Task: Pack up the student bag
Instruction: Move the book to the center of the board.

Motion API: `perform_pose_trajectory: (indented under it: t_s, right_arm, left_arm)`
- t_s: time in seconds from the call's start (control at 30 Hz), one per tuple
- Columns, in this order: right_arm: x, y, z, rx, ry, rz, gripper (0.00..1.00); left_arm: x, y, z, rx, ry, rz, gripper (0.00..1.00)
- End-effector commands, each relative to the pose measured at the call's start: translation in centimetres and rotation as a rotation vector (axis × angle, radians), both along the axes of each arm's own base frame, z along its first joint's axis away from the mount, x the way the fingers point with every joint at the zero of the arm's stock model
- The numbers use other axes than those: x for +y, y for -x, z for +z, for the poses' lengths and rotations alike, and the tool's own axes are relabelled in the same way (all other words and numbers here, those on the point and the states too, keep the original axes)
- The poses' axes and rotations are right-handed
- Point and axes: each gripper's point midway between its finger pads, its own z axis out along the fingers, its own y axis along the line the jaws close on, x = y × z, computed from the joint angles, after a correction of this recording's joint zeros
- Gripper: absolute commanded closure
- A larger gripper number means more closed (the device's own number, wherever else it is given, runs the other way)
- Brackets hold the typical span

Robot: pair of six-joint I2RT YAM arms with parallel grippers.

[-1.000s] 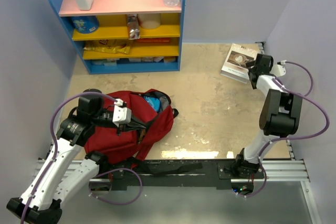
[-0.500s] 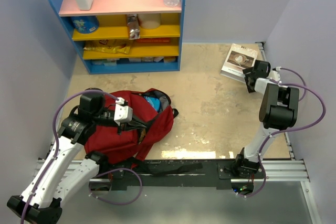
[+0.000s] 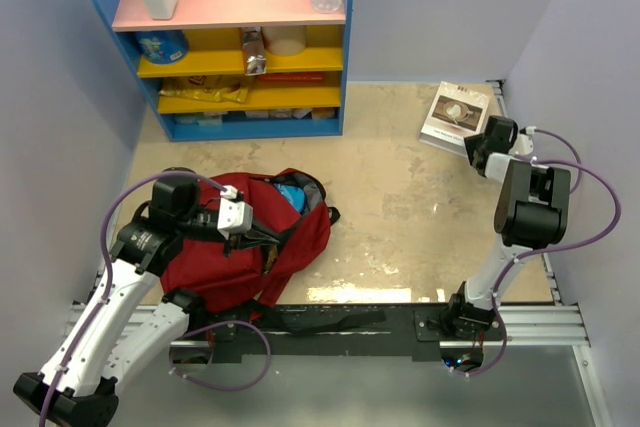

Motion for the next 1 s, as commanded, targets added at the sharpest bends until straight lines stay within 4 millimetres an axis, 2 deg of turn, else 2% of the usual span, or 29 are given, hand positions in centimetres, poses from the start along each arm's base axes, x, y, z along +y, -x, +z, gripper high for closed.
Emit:
perform_pose_trajectory:
  t_s: [0.0, 0.5, 0.6, 0.67, 0.7, 0.77, 0.8, 0.87, 0.9, 0.97]
  right_arm:
    - [0.1, 0.6, 1.2, -0.022, 0.017, 0.019, 0.67]
    - [0.5, 1.0, 3.4, -0.073, 0.053, 0.06, 0.99]
    - [0.9, 1.0, 4.2, -0.102, 0.056, 0.081, 1.0]
    - [1.8, 1.0, 4.7, -0.133, 0.023, 0.107, 1.0]
    - [2.5, 1.6, 4.0, -0.126, 0.001, 0.12, 1.0]
    - [4.1, 1.8, 3.9, -0.14, -0.04, 0.149, 1.0]
    - [5.7, 2.3, 3.1, -0.123, -0.058, 0.178, 1.0]
    - [7.5, 2.7, 3.0, -0.13, -0.092, 0.198, 1.0]
    - [9.7, 3.5, 2.2, -0.119, -0.114, 0.243, 1.0]
    - [12.4, 3.7, 2.7, -0.141, -0.131, 0.303, 1.0]
  left_arm:
    - [-0.3, 0.3, 1.7, -0.066, 0.043, -0.031, 1.0]
    - [-0.1, 0.4, 1.8, -0.077, 0.044, -0.025, 1.0]
    - [-0.1, 0.5, 1.7, -0.079, 0.046, -0.026, 1.0]
    - [-0.2, 0.5, 1.6, -0.076, 0.051, -0.026, 1.0]
    - [-0.2, 0.5, 1.6, -0.078, 0.052, -0.025, 1.0]
    - [-0.2, 0.5, 1.7, -0.08, 0.055, -0.024, 1.0]
    - [-0.2, 0.6, 1.7, -0.08, 0.056, -0.027, 1.0]
    - [-0.2, 0.6, 1.7, -0.083, 0.056, -0.026, 1.0]
    - [-0.2, 0.6, 1.8, -0.083, 0.058, -0.027, 1.0]
    - [-0.2, 0.6, 2.0, -0.084, 0.059, -0.027, 1.0]
